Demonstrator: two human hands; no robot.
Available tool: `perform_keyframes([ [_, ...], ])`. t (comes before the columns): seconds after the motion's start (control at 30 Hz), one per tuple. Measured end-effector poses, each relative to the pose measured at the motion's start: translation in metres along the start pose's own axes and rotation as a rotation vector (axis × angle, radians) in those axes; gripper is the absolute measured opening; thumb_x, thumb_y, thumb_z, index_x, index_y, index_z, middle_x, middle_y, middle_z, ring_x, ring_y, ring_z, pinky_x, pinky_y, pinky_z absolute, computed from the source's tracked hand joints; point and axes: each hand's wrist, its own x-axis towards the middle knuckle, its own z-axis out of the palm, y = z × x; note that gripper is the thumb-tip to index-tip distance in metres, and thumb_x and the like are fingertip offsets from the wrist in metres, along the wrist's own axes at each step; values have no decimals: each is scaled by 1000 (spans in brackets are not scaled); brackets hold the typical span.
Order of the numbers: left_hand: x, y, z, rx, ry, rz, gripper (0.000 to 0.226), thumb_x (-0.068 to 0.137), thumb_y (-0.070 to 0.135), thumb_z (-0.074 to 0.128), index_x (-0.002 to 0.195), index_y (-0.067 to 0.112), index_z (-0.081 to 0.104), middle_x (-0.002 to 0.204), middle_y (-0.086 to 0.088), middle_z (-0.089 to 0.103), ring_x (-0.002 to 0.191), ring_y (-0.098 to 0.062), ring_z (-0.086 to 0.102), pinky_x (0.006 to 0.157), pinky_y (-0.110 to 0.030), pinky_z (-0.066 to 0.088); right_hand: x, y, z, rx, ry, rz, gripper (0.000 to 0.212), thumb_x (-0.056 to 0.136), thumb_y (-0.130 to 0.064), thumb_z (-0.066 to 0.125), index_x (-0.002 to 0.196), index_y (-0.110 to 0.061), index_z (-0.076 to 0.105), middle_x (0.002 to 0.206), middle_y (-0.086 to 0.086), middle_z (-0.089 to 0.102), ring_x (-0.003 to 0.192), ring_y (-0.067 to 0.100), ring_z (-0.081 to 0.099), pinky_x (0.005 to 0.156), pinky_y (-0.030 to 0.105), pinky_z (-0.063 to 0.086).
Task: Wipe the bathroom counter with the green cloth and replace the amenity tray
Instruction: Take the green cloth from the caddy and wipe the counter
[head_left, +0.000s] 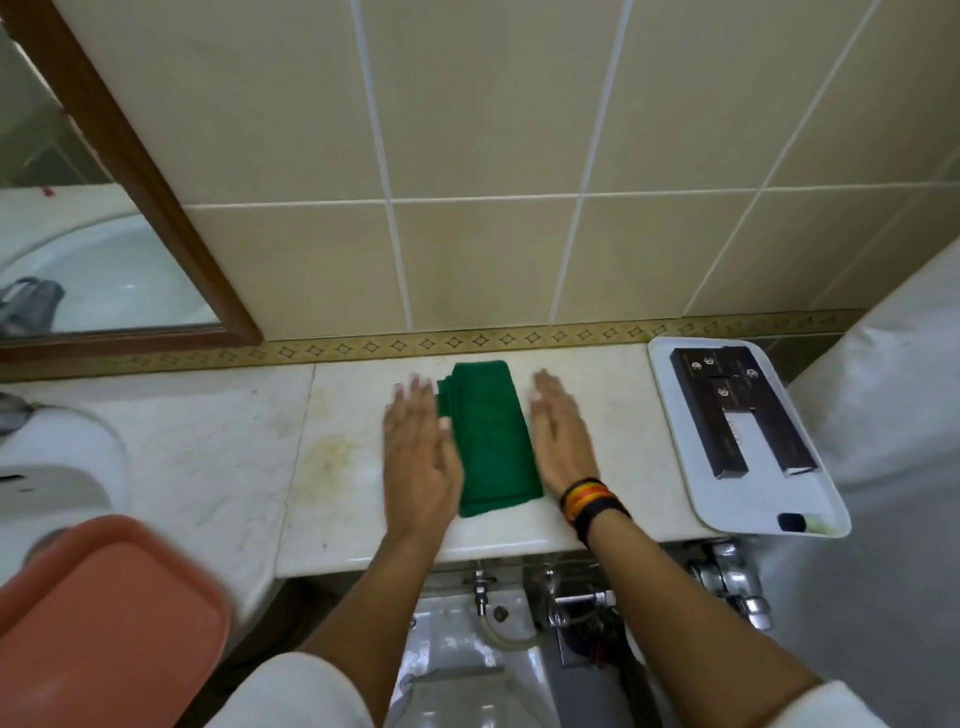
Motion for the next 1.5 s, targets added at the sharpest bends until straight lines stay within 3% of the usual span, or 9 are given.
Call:
perform_keyframes([
  [0.1, 29, 40, 34, 140, -156, 152, 58, 110, 30, 25, 165, 14, 17, 173, -3, 14, 161, -19, 7, 131, -40, 6, 1, 41, -12, -363, 62, -22, 56, 109, -31, 25, 160, -9, 24, 169, 9, 21, 157, 21, 12, 129, 41, 6],
  [0.23, 42, 42, 69, 321, -239, 79, 63, 107, 34, 21, 164, 7, 20, 171, -9, 19, 160, -25, 14, 130, -44, 8, 11, 55, 1, -557, 103, -87, 56, 105, -25, 27, 158, -6, 30, 166, 13, 29, 155, 26, 22, 128, 44, 13],
  [0.4, 61, -33, 20, 402, -164, -3, 62, 107, 33, 22, 162, 5, 25, 169, -12, 27, 158, -26, 22, 130, -44, 13, 14, 65, 4, -599, 96, -108, 54, 105, -23, 31, 155, -3, 34, 165, 16, 31, 154, 31, 25, 127, 48, 16],
  [0.57, 71, -148, -68, 556, -14, -370, 62, 107, 33, 24, 161, 1, 27, 166, -18, 32, 155, -32, 28, 127, -48, 20, 18, 59, 8, -594, 89, -114, 54, 106, -25, 29, 156, -3, 33, 165, 15, 29, 155, 31, 22, 127, 48, 13],
  [0.7, 12, -100, -47, 549, 35, -487, 69, 105, 38, 10, 161, 1, 22, 168, -17, 25, 157, -31, 23, 126, -50, 20, 17, 59, 7, -627, 76, -90, 55, 106, -25, 26, 156, -3, 31, 166, 16, 27, 155, 31, 21, 127, 50, 14],
  [0.87, -74, -14, -7, 463, -97, -180, 65, 107, 38, 17, 162, 5, 23, 170, -14, 22, 158, -29, 20, 127, -50, 18, 13, 58, 7, -624, 70, -98, 55, 107, -25, 26, 156, -2, 30, 166, 17, 28, 154, 33, 22, 127, 50, 15],
  [0.97, -12, -45, -19, 499, -137, -124, 65, 106, 38, 17, 161, 4, 27, 166, -18, 32, 154, -32, 31, 125, -50, 26, 14, 61, 6, -609, 74, -119, 55, 107, -25, 27, 157, -3, 30, 166, 16, 27, 155, 31, 21, 127, 49, 13],
  [1.13, 68, -143, -63, 630, 12, -488, 67, 104, 35, 18, 159, -1, 27, 163, -21, 34, 151, -35, 34, 124, -50, 26, 15, 61, 10, -595, 95, -122, 55, 106, -24, 27, 157, -4, 31, 167, 14, 26, 155, 30, 20, 128, 47, 11],
  [1.5, -46, 28, 18, 366, -135, -439, 68, 105, 38, 26, 162, 1, 18, 170, -17, 18, 159, -32, 16, 129, -50, 11, 13, 60, 5, -528, 56, -114, 56, 107, -30, 26, 156, -6, 33, 167, 13, 27, 155, 29, 20, 128, 47, 10],
])
